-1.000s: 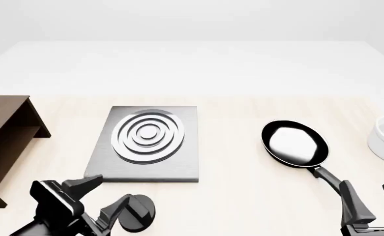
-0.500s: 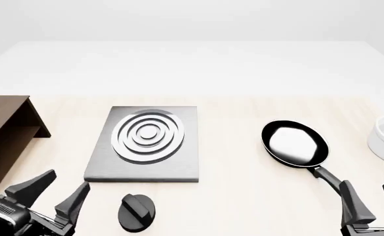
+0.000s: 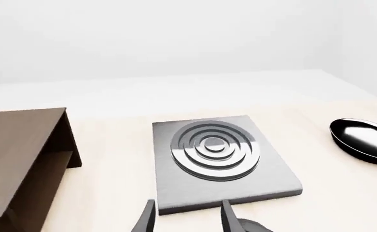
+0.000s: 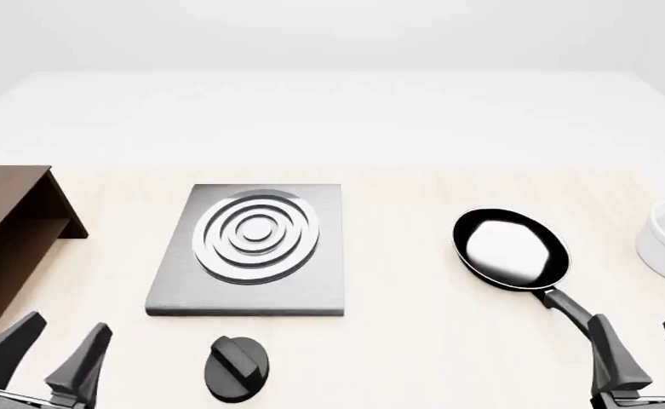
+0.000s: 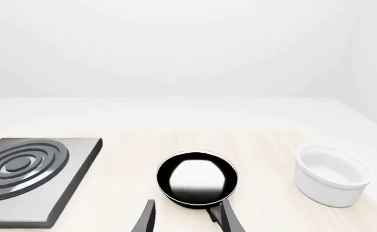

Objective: Turn on the stove and put the frying pan on it.

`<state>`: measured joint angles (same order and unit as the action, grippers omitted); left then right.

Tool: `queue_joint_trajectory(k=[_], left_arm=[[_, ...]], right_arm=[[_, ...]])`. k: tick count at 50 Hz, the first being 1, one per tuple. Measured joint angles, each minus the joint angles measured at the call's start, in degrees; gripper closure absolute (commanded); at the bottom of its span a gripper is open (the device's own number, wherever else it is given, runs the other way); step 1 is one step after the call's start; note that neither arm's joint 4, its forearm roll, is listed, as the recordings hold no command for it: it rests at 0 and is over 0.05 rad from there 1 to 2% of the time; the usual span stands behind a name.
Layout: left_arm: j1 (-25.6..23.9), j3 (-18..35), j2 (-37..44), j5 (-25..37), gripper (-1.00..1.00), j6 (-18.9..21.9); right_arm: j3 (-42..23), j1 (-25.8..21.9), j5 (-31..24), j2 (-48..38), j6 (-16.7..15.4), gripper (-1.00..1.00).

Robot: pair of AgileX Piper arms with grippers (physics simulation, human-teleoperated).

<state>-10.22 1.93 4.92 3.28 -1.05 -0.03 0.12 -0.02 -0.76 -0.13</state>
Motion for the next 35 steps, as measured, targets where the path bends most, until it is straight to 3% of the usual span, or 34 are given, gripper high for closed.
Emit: queue_joint_trajectory(k=[35], left_arm=[[5.6, -1.3, -4.7, 0.6, -1.0, 0.7]], right_arm=[[0.0, 0.0, -0.1, 0.1, 0.0, -1.0]])
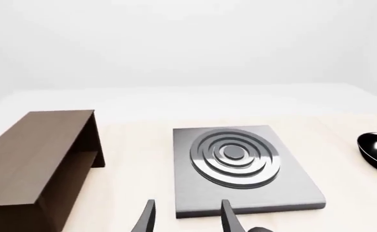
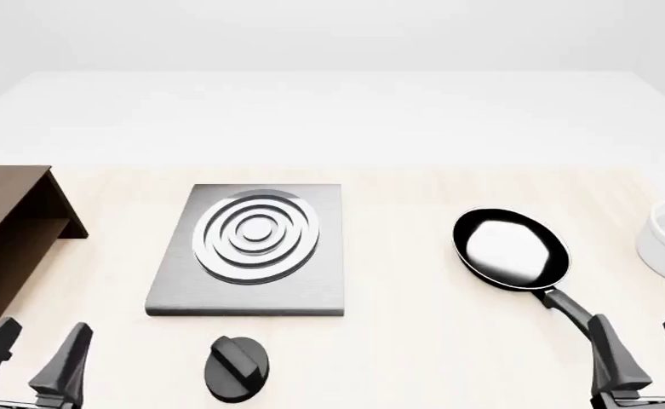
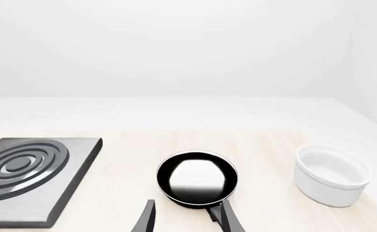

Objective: Turn on the stove and put the frying pan on it.

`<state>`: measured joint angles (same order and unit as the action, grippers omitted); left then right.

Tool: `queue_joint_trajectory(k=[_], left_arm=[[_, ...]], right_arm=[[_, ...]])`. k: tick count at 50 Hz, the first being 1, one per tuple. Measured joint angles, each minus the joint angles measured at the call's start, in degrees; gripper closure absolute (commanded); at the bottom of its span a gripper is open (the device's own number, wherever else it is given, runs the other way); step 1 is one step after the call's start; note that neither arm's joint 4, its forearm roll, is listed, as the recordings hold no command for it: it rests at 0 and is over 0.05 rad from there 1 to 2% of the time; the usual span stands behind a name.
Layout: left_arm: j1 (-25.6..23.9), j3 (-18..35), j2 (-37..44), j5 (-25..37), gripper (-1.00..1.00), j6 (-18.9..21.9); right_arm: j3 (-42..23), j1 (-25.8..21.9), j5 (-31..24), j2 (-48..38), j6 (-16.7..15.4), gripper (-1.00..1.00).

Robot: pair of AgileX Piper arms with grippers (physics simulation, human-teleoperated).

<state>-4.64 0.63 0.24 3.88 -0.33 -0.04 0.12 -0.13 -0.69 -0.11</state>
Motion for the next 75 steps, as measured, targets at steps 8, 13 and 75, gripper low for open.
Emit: queue_joint_trajectory(k=[8, 13, 75], left_arm=[[0.2, 0.0, -0.1, -0.3, -1.0, 0.0], [0.1, -0.1, -0.2, -0.5, -1.0, 0.1], [0.8, -0.4, -0.2, -1.2, -1.0, 0.4]], right_arm=[[0.0, 0.1, 0.0, 0.0, -0.1, -1.0], [0.0, 0.2, 0.3, -0.3, -0.3, -1.0], [-11.7, 0.6, 4.5, -27.6, -5.7, -1.0]])
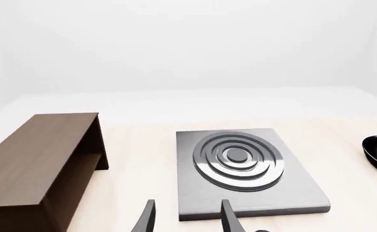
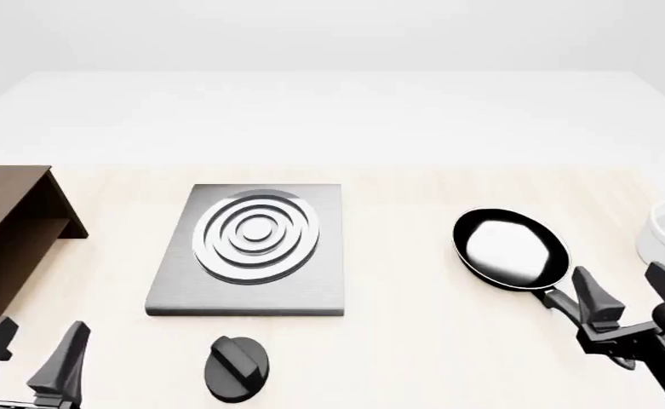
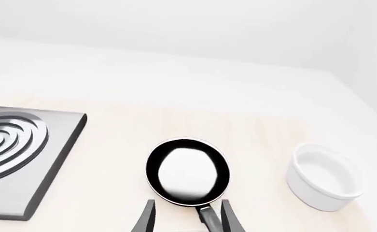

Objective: Turn on the stove and put the frying pan on it.

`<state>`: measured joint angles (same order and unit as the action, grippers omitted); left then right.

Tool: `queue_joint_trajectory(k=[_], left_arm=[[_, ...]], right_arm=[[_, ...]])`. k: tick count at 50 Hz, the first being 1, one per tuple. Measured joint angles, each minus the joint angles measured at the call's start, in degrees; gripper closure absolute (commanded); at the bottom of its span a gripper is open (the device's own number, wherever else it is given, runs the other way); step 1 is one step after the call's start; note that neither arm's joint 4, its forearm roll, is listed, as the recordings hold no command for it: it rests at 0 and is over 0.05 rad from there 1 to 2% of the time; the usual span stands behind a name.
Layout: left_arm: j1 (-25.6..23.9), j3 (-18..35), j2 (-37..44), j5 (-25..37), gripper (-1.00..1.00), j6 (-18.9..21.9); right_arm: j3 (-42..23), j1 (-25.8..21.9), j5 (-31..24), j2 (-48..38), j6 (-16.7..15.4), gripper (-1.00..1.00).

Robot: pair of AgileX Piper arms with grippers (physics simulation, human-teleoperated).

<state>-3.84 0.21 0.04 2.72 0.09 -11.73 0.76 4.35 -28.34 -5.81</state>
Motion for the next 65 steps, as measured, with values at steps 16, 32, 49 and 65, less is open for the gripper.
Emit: queue_joint_trajectory(k=[16, 32, 49, 65], left_arm=[[0.0, 0.0, 0.0, 0.0, -1.0, 0.1], [0.0, 0.0, 0.0, 0.0, -1.0, 0.3], [0.0, 0.0, 0.0, 0.0, -1.0, 0.3], [0.0, 0.0, 0.0, 0.0, -1.0, 0.3]], right_arm=[[0.6, 1.5, 1.5, -2.1, -2.7, -1.0], [1.3, 2.7, 5.4, -6.3, -4.8, -1.0], [1.8, 3.8, 11.6, -12.5, -6.5, -1.0], [3.7, 4.5, 19.3, -19.6, -7.9, -1.0]])
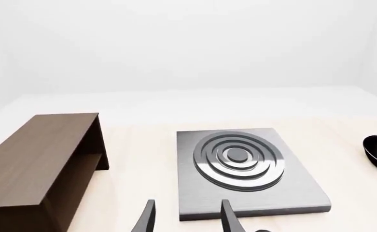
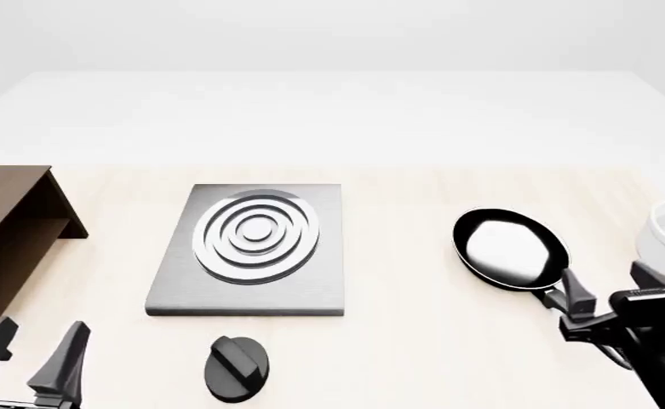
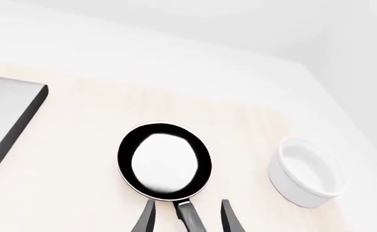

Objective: Turn on the stove and put the frying pan on it.

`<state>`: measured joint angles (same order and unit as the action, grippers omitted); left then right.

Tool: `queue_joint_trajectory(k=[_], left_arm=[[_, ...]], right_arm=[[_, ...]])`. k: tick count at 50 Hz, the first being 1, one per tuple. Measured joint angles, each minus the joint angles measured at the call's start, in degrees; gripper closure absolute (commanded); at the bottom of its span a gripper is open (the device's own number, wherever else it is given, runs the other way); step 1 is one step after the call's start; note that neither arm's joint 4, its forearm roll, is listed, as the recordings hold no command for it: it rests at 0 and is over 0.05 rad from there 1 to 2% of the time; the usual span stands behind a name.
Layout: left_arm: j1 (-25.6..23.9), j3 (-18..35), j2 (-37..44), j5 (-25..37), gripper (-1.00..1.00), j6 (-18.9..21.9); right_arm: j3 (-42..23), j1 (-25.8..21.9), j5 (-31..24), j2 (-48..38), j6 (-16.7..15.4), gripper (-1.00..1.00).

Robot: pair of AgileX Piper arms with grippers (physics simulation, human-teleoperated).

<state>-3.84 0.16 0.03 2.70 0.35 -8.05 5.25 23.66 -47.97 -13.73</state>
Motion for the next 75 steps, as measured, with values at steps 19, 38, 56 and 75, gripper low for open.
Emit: queue_joint_trajectory(k=[19, 38, 56, 75], left_arm=[[0.0, 0.0, 0.0, 0.0, -1.0, 0.1], [0.2, 0.0, 0.0, -0.1, -1.0, 0.1], [0.3, 0.0, 0.0, 0.0, -1.0, 0.1], [0.4, 0.1, 0.0, 0.0, -1.0, -0.1]], right_arm=[[1.3, 0.8, 6.1, -5.9, -1.3, -1.0], [2.1, 2.1, 13.7, -14.0, -2.5, -1.0], [1.8, 3.1, 19.6, -21.0, -3.6, -1.0], [1.6, 3.2, 22.6, -25.2, -4.1, -1.0]])
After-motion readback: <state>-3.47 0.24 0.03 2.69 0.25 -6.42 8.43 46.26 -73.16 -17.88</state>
